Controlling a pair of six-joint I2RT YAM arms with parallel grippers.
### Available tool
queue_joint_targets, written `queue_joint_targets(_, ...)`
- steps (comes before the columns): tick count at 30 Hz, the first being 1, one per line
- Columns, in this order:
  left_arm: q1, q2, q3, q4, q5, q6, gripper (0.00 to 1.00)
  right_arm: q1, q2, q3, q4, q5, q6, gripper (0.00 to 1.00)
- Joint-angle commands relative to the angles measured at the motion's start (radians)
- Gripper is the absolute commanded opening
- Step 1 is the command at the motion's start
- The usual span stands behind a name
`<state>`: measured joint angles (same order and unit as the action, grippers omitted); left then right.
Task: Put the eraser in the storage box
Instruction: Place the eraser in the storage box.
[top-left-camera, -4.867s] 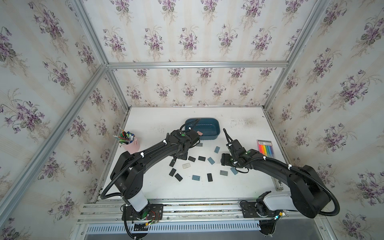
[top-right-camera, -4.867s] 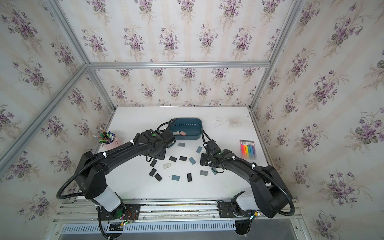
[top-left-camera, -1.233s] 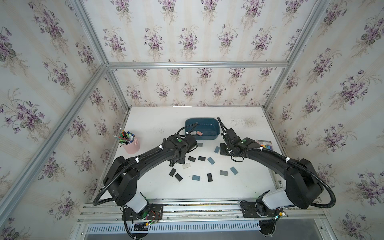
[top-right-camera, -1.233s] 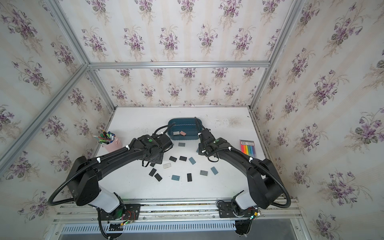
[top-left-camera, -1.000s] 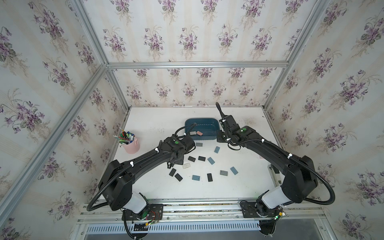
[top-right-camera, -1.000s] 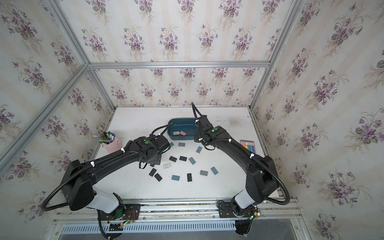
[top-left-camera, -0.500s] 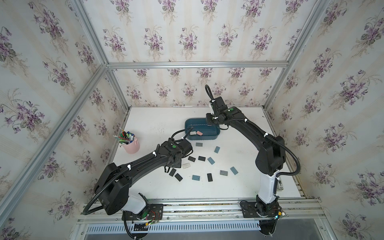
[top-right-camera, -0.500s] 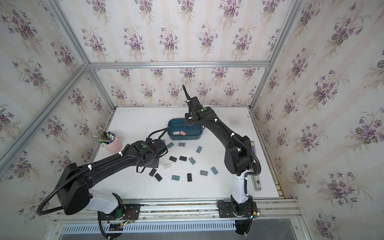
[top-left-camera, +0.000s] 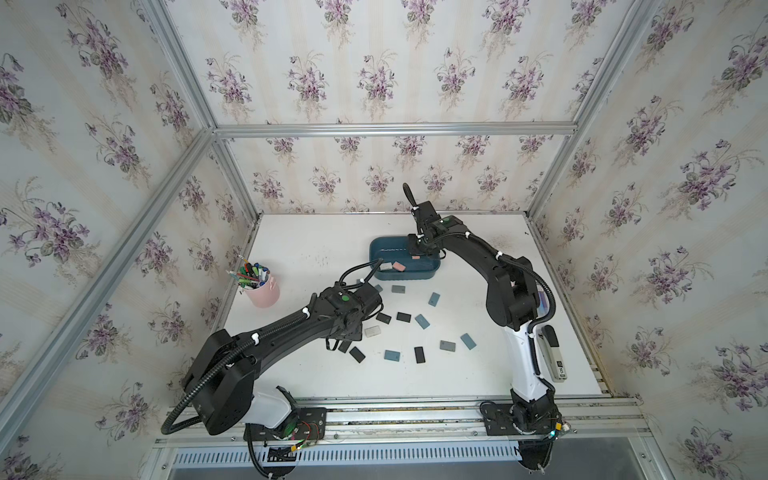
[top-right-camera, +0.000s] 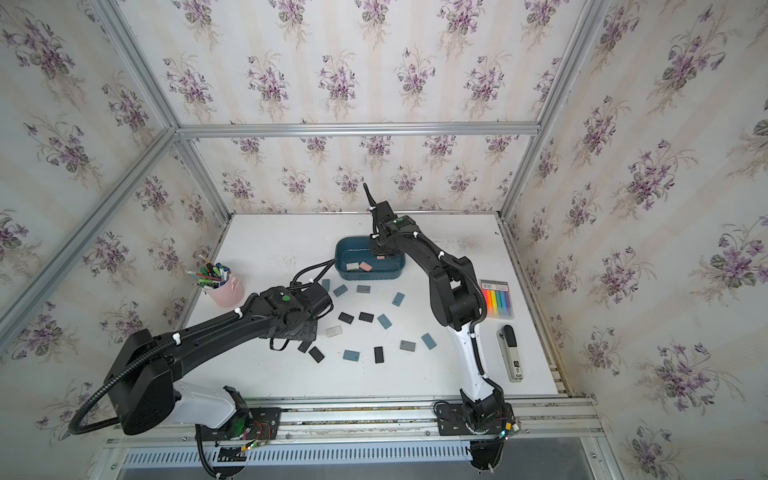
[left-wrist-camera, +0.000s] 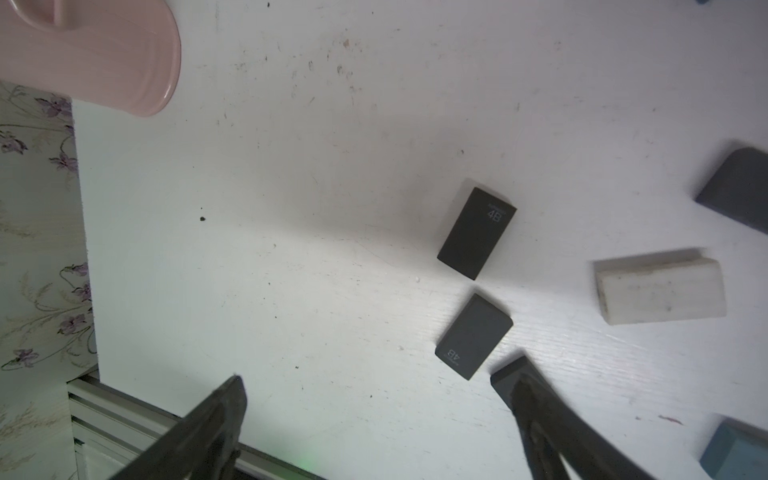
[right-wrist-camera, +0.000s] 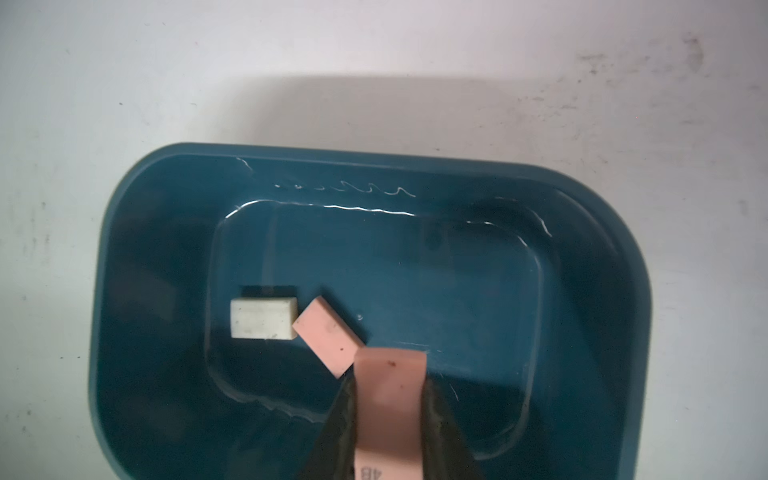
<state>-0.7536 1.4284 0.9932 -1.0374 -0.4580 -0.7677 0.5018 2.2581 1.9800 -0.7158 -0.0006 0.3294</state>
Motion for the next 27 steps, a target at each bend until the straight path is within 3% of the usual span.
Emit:
queue_joint_targets(1, -0.001, -0.003, -0.003, 0.001, 0.004, -0.023, 0.99, 0.001, 0.014, -0.003, -0.011, -0.015, -0.007, 0.25)
queue_joint_targets(8, 0.0, -0.003, -0.001, 0.001, 0.01, -0.017, 0.99, 0.001, 0.024, -0.031, -0.004, -0.016, -0.007, 0.34)
queue_joint_targets(22, -0.001, -0.004, 0.016, -0.009, 0.002, -0.009, 0.99, 0.004, 0.012, -0.051, -0.001, 0.018, -0.014, 0.67)
queue_joint_targets(27, 0.0, -0.004, 0.023, -0.014, -0.002, -0.007, 0.99, 0.007, -0.006, -0.055, 0.004, 0.03, -0.014, 0.7)
